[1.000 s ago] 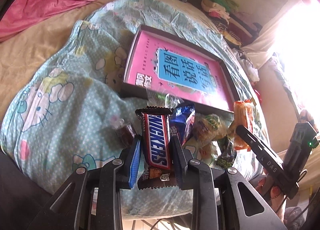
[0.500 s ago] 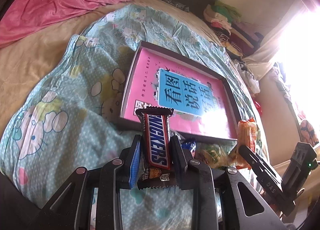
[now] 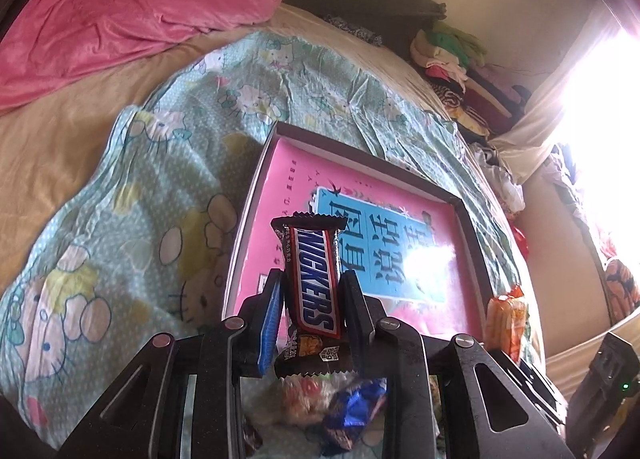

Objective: Organize snacks
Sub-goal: 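Carry the Snickers with the left tool into the pink tray while the right carries the bag, then open both tools to release the Snickers and rice-cracker bag in the tray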

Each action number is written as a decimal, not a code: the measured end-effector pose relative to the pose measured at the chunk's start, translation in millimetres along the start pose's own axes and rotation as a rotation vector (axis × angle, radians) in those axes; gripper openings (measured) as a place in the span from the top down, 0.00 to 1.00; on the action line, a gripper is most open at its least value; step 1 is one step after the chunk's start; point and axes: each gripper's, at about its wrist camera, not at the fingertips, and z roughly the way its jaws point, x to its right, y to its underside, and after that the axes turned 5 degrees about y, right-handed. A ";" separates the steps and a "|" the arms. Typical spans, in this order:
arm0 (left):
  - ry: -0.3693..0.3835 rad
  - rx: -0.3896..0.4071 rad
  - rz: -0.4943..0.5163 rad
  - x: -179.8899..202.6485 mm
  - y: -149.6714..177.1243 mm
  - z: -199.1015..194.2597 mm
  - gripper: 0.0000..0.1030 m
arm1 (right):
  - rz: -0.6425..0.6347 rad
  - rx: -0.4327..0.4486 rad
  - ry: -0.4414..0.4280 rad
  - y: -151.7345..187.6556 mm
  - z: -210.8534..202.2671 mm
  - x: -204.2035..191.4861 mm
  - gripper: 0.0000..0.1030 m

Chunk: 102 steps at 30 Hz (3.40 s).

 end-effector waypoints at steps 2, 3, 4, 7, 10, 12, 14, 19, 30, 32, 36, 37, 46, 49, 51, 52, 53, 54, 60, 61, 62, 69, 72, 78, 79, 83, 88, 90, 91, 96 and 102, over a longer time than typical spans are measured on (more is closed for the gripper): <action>-0.017 0.005 0.025 0.4 -1.5 6.3 0.71 | -0.001 -0.001 -0.001 -0.6 0.9 -0.5 0.68; -0.019 0.002 0.028 -0.2 -1.5 9.1 0.71 | -0.003 0.000 -0.001 -1.1 1.5 -0.7 0.68; -0.018 -0.004 0.026 -1.4 -2.1 12.7 0.71 | -0.005 0.002 -0.001 -1.9 2.0 -1.1 0.68; -0.027 -0.019 0.024 -5.0 -2.7 22.8 0.71 | -0.007 0.009 -0.002 -5.6 4.8 -2.3 0.68; -0.043 -0.020 0.040 -5.4 -2.7 28.9 0.71 | -0.010 0.017 -0.002 -11.0 8.8 -3.6 0.68; -0.052 -0.022 0.046 -5.3 -2.1 32.0 0.71 | -0.012 0.023 -0.003 -15.0 11.8 -3.8 0.68; -0.054 -0.024 0.047 -5.4 -2.4 34.9 0.71 | -0.011 0.028 -0.002 -18.8 14.7 -3.9 0.68; -0.061 -0.035 0.052 -5.4 -2.8 41.0 0.71 | -0.020 0.042 0.014 -26.8 22.6 -3.9 0.68; -0.066 -0.067 0.052 -7.6 1.5 51.3 0.71 | -0.079 0.041 0.069 -34.4 41.4 -6.3 0.68; -0.066 -0.071 0.053 -7.8 2.2 52.8 0.71 | -0.089 0.039 0.080 -34.3 44.2 -6.7 0.68; -0.066 -0.081 0.056 -7.1 4.3 54.8 0.71 | -0.098 0.031 0.098 -33.9 48.0 -6.0 0.68; -0.067 -0.082 0.057 -6.5 4.8 54.9 0.71 | -0.101 0.029 0.103 -33.9 49.2 -5.6 0.68; -0.079 -0.096 0.081 -0.8 8.2 56.2 0.71 | -0.137 -0.014 0.173 -29.6 61.5 -3.4 0.68; -0.080 -0.099 0.083 -0.5 8.9 56.0 0.71 | -0.149 -0.021 0.185 -28.5 62.4 -4.3 0.68; -0.083 -0.101 0.084 -0.5 9.0 56.5 0.71 | -0.154 -0.027 0.186 -27.8 63.1 -4.3 0.68; -0.083 -0.102 0.085 -0.2 9.1 56.6 0.71 | -0.160 -0.032 0.192 -27.4 63.9 -4.5 0.68; -0.083 -0.103 0.085 -0.1 9.0 56.8 0.71 | -0.167 -0.036 0.198 -26.6 64.7 -4.9 0.68; -0.082 -0.104 0.085 0.1 9.1 57.0 0.71 | -0.174 -0.039 0.204 -26.0 65.3 -5.6 0.68; -0.081 -0.106 0.087 0.9 9.6 56.8 0.71 | -0.209 -0.046 0.222 -22.7 66.1 -9.8 0.68; -0.080 -0.107 0.088 1.4 10.1 56.8 0.71 | -0.209 -0.046 0.222 -22.4 65.6 -9.9 0.68; -0.078 -0.108 0.089 1.7 10.2 56.9 0.71 | -0.208 -0.046 0.221 -22.4 65.8 -9.9 0.68; -0.076 -0.123 0.117 5.9 12.6 58.3 0.71 | -0.184 -0.041 0.199 -22.9 62.9 -6.5 0.68; -0.070 -0.128 0.118 5.7 12.0 58.0 0.71 | -0.176 -0.037 0.196 -23.8 61.9 -4.7 0.68; -0.058 -0.134 0.119 5.1 11.4 55.9 0.71 | -0.163 -0.022 0.194 -23.7 57.1 -4.2 0.67; -0.057 -0.134 0.118 5.2 11.5 55.3 0.71 | -0.158 -0.014 0.189 -24.4 55.4 -3.9 0.66; -0.048 -0.126 0.122 6.9 11.2 50.3 0.70 | -0.149 0.009 0.170 -26.1 49.5 -4.3 0.60; -0.036 -0.118 0.121 7.9 9.1 43.8 0.57 | -0.150 0.029 0.154 -27.0 44.3 -6.7 0.58; -0.035 -0.114 0.120 8.4 8.8 41.7 0.56 | -0.150 0.039 0.146 -27.7 41.7 -8.1 0.55; -0.035 -0.114 0.121 8.5 8.5 41.1 0.55 | -0.149 0.043 0.142 -28.1 40.3 -7.9 0.55; -0.028 -0.102 0.115 7.5 7.0 35.3 0.47 | -0.145 0.055 0.138 -29.1 36.7 -8.9 0.52; -0.020 -0.076 0.110 7.2 3.5 25.4 0.37 | -0.133 0.065 0.133 -28.1 30.9 -8.7 0.48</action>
